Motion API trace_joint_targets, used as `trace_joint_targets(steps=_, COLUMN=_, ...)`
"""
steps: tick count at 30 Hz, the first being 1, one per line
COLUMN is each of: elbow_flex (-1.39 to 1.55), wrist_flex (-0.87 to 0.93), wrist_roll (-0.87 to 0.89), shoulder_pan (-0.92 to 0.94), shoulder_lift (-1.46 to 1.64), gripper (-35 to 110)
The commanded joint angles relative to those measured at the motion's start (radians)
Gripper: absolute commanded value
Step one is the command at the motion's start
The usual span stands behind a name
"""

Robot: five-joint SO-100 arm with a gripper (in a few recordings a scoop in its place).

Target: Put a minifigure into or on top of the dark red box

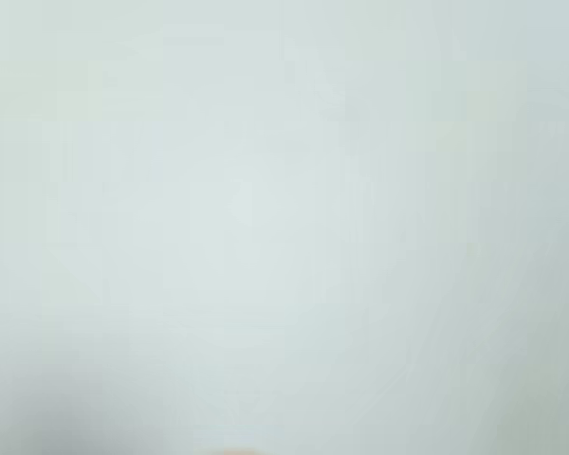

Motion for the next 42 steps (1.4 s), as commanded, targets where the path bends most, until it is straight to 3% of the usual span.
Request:
trace_joint_targets(steps=1, elbow_flex=0.118, wrist_flex=-0.087, wrist_roll=-0.029, shoulder_pan=-0.066, shoulder_lift=0.127, gripper=0)
trace_joint_targets(steps=11, elbow_flex=0.433, wrist_flex=-0.179, wrist_roll=-0.081, shoulder_pan=-0.084, shoulder_lift=0.425, gripper=0)
trace_joint_targets(steps=17, elbow_flex=0.687, wrist_flex=-0.071, wrist_roll=-0.087, shoulder_pan=-0.080, shoulder_lift=0.936, gripper=0)
trace_joint_targets(steps=26, elbow_flex=0.735, wrist_flex=0.020, wrist_roll=-0.091, shoulder_pan=-0.175, shoulder_lift=0.965, gripper=0)
trace_joint_targets(steps=35, elbow_flex=1.008, wrist_flex=-0.109, wrist_roll=-0.069, shoulder_pan=-0.258, shoulder_lift=0.991, gripper=0)
trace_joint_targets(steps=42, elbow_flex=1.029, wrist_flex=-0.156, wrist_roll=-0.089, shoulder_pan=-0.345, shoulder_lift=0.991, gripper=0)
